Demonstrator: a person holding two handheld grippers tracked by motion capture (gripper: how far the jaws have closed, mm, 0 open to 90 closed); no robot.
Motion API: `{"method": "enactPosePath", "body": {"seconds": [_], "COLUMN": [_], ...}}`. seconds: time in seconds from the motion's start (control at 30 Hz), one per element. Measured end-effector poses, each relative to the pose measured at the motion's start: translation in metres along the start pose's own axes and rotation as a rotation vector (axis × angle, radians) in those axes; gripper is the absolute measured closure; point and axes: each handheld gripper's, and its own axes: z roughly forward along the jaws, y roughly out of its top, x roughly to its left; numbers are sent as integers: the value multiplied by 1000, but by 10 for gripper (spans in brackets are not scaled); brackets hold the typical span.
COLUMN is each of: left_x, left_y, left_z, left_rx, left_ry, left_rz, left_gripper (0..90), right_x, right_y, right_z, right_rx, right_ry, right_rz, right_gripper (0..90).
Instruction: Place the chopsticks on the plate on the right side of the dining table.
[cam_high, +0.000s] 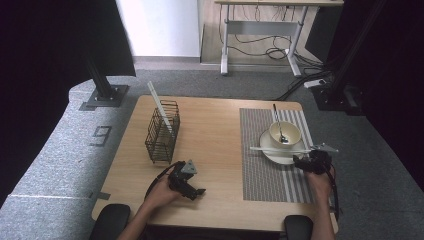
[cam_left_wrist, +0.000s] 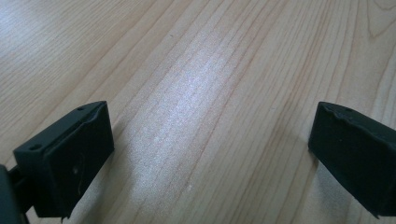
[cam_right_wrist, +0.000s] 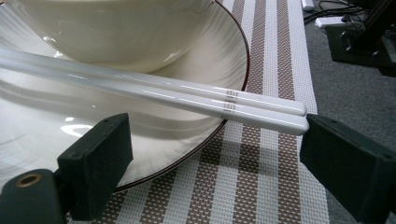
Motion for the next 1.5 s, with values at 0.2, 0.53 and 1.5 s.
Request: {"method": "enactPosePath", "body": {"seconds": [0.2, 0.53, 1.5], "left_x": [0, 0, 0], "left_y": [0, 0, 0], "left_z": [0, 0, 0], "left_rx": [0, 0, -1], "left_ry": [0, 0, 2], "left_rz": [1, -2, -1], "left_gripper": [0, 0, 0], "right_x": [0, 5, 50], "right_y": [1, 8, 10], "right_z": [-2, -20, -98], "right_rx": [1, -17, -9], "right_ry": [-14, -22, 84], "right_rz": [-7, -61, -110], "right_gripper": [88, 58, 5]}}
